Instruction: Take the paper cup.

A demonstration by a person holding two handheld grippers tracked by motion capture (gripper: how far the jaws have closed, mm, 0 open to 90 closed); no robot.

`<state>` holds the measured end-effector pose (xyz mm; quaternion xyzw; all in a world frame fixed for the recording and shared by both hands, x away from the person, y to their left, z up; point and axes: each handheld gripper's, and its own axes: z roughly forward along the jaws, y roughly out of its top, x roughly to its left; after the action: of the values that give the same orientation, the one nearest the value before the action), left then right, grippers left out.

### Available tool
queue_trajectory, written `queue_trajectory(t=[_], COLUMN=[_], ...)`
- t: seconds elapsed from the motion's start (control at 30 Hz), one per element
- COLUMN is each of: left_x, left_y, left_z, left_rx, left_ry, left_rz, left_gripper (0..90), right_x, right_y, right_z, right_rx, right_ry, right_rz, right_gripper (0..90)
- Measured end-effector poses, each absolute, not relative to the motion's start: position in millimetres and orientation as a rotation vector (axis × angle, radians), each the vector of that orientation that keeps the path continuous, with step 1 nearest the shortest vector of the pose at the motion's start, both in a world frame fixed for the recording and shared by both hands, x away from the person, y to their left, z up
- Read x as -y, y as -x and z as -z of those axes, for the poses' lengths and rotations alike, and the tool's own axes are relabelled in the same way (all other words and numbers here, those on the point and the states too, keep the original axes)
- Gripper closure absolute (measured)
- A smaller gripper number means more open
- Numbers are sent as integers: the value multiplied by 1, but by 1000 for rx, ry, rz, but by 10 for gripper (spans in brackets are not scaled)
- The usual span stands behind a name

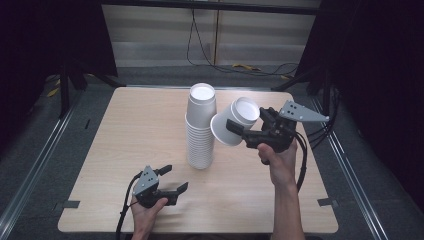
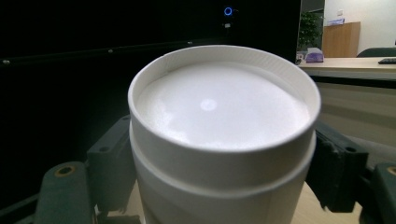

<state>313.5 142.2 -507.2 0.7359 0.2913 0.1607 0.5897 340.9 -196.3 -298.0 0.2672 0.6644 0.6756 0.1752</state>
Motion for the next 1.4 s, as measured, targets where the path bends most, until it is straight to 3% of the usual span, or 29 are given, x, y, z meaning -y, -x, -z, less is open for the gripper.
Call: queue_trajectory(t=[0.73,1.4], left_x=[-132,-117], left_y=[-313,-308], left_z=[490,472], left_rx=[-627,-448], left_ry=[-1697,-1688], left_rz=[-282,-198], left_gripper=[164,156], right_x=[186,167], right_y=[-333,-331], right_z=[350,418], right_rx=[-1966,-2060], right_ry=[-761,-806], right_rz=[-1939,-2030], right_gripper=[216,217])
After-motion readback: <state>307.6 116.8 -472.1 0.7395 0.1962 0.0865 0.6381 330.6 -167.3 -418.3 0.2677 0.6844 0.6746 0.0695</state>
